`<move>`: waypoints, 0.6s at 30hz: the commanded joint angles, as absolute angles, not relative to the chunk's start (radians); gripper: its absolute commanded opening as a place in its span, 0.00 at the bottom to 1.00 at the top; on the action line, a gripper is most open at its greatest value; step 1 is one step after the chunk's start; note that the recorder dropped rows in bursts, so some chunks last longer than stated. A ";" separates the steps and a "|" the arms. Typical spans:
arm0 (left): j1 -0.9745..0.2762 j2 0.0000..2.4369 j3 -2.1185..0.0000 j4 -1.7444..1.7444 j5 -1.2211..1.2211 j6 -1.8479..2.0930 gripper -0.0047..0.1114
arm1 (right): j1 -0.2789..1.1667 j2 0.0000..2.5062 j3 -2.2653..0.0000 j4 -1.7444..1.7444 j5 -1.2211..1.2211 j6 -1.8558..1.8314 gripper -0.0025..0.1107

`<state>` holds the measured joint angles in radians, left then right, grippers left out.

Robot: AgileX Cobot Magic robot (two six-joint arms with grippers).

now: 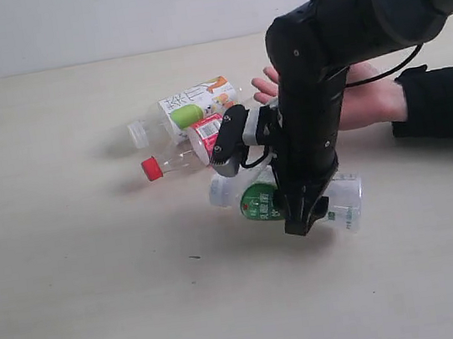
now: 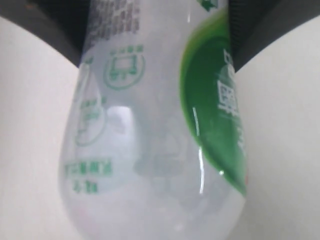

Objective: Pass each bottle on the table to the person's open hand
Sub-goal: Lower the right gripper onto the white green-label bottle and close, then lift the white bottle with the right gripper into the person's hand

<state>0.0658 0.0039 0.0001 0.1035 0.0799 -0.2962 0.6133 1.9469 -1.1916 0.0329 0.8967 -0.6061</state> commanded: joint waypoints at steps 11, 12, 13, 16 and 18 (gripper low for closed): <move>0.069 0.000 0.000 0.098 0.078 -0.291 0.05 | 0.616 1.671 -1.279 0.101 1.221 -0.321 0.02; 0.069 0.000 0.000 0.098 0.078 -0.291 0.05 | 0.616 1.663 -1.295 0.083 1.221 -0.294 0.02; 0.069 0.000 0.000 0.098 0.078 -0.291 0.05 | 0.616 1.657 -1.307 0.062 1.221 -0.258 0.02; 0.069 0.000 0.000 0.098 0.078 -0.291 0.05 | 0.609 1.649 -1.340 0.000 1.221 -0.194 0.02; 0.069 0.000 0.000 0.098 0.078 -0.291 0.05 | 0.583 1.656 -1.356 -0.044 1.221 -0.146 0.02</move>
